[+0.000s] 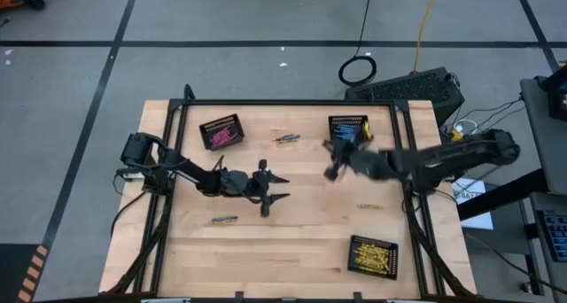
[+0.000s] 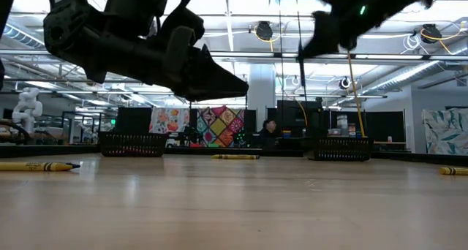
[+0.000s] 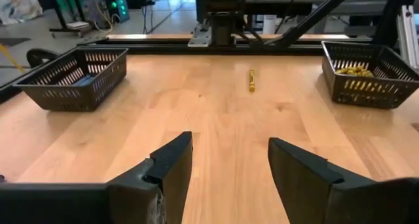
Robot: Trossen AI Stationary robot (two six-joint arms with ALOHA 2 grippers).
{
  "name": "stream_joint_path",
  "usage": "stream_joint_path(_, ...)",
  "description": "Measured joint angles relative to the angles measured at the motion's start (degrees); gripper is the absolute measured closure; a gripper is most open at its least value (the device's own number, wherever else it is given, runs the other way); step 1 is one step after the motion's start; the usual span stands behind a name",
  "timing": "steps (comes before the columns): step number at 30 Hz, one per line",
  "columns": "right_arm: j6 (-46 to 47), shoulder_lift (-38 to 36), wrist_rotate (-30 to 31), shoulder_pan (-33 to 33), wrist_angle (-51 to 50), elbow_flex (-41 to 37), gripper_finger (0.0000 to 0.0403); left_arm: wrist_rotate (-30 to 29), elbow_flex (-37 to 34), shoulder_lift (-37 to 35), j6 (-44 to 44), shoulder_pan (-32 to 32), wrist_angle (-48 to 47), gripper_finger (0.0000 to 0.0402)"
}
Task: Sort crayons
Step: Put the blue crayon into the top right black bin, then put the yellow crayon into the bottom black bin
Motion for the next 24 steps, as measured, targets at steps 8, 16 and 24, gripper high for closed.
stream_joint_path(8,-8.04,1.28,-21.86,-27.61,-13.16,0.00,0.0398,-0.10,0.00,0.00,0.11,0.04,0.16,0.0197)
stream_joint_path(16,-16.59,7.49,-27.56,-37.76,-13.64,0.00,0.0393,-0.11,0.00,0.00,0.13,0.04,0.17,0.0197)
stream_joint_path(24,-18.91,9.75,-27.55,-38.38,-14.92,0.45,0.0297,-0.11,0.00,0.00,0.09,0.04,0.16,0.0197)
